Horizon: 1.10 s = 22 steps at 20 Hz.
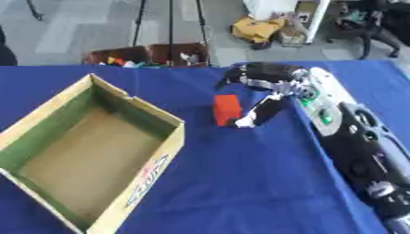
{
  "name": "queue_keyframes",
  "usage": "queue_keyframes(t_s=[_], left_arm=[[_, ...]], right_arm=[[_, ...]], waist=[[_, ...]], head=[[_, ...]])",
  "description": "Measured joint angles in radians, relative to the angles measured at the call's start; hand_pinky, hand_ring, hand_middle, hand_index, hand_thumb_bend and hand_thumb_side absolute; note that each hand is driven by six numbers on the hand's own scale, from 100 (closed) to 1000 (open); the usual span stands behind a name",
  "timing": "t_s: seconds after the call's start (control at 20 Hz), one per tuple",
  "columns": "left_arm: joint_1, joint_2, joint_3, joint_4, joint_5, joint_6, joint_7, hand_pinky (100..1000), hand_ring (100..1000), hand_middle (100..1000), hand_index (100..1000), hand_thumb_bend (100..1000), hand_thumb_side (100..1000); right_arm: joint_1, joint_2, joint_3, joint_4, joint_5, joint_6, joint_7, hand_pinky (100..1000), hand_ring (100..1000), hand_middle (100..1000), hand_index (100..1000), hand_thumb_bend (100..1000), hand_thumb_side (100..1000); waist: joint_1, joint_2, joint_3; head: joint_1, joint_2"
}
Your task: Pick up objects on the table and place them in the box.
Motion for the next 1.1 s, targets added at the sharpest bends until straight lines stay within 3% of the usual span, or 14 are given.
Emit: queue_keyframes(t_s=[0.4,0.95,1.1], left_arm=[[-0.005,-0.001,0.000,0.000,-0.004,0.002,-0.001,481,684,822,894,100,821],[-0.008,-0.009,0.000,0.000,-0.015,0.005,-0.004,481,690,823,893,100,819],[-0.008,-0.009,0.000,0.000,-0.019,0.005,-0.004,481,690,823,893,100,819]], right_arm=[[-0.010,0.022,0.005,0.047,0.027,0.004,0.002,821,829,770,882,415,501],[-0.026,0.028,-0.007,0.136,0.079,0.033,-0.045,794,786,673,857,266,469],[-0.027,0.028,-0.007,0.141,0.076,0.041,-0.053,793,775,644,862,302,457]], waist=[[0.000,0.000,0.006],[0.000,0.001,0.013],[0.000,0.001,0.013]], head=[[0.006,0.001],[0.005,0.001],[0.004,0.001]])
